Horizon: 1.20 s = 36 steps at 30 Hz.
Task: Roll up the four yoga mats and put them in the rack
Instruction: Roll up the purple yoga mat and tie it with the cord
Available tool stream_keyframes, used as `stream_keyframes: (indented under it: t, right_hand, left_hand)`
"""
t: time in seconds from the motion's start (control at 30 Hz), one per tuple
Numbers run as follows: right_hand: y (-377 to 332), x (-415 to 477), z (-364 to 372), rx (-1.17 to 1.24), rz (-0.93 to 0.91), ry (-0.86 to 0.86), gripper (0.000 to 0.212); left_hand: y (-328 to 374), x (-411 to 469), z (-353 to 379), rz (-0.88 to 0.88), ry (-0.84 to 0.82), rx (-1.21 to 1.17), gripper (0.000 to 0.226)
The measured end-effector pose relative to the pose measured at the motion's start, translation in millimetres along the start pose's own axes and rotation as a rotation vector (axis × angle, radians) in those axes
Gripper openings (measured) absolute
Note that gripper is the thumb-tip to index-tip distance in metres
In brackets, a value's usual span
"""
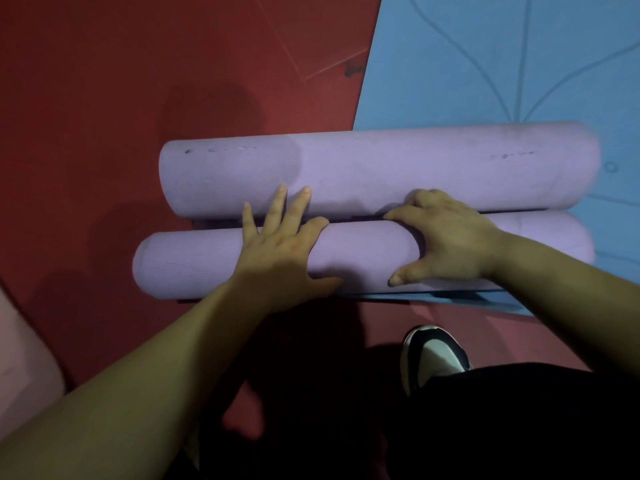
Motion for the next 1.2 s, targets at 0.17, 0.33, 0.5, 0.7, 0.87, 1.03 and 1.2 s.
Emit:
stream_keyframes:
  t: [0.17,0.33,0.5,0.7,0.87,1.03,1.2]
  right_hand:
    - [-0.9,6.2,3.3,-0.033,-0.018,0.16,0.103]
    - [-7.9,9.3,5.0,-0.119,0.085,0.178,0.099]
    - [-13.1,1.0,13.7,-0.154,0.131,0.247,0.087]
    - [-8.0,14.8,5.3,-0.145,0.199,0.225,0.088]
    - [-4.9,26.4,-4.5,-0.093,0.21,0.211,0.089]
    - [-8.5,23.4,-4.4,-0.112,0.208,0.208,0.088]
    - [-9.6,20.3,-2.9,-0.149,0.22,0.197,0.089]
  left_hand:
    - [-0.4,13.7,4.2,-0.103,-0.053,0.012,0.096]
    - [-3.7,28.8,4.1,-0.152,-0.16,-0.025,0.093]
    - [-13.3,51.6,0.5,-0.159,-0.199,-0.05,0.093]
    - [-17.0,64.4,-5.6,-0.162,-0.203,-0.037,0.091]
    - [-8.4,52.1,-4.2,-0.152,-0.166,0.006,0.091]
    - [-7.8,53.5,-1.5,-0.172,-0.191,0.0,0.089]
    - [-10.8,62.8,-5.1,-0.173,-0.201,-0.012,0.089]
Point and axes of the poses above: each hand's wrist, its own x-axis towards the middle knuckle, its own z-axis out of the palm, y = z × x, the point moved 2 cm from there along x, towards the middle knuckle, and after that the axes turned 11 degrees about x, right-handed, at the moved point
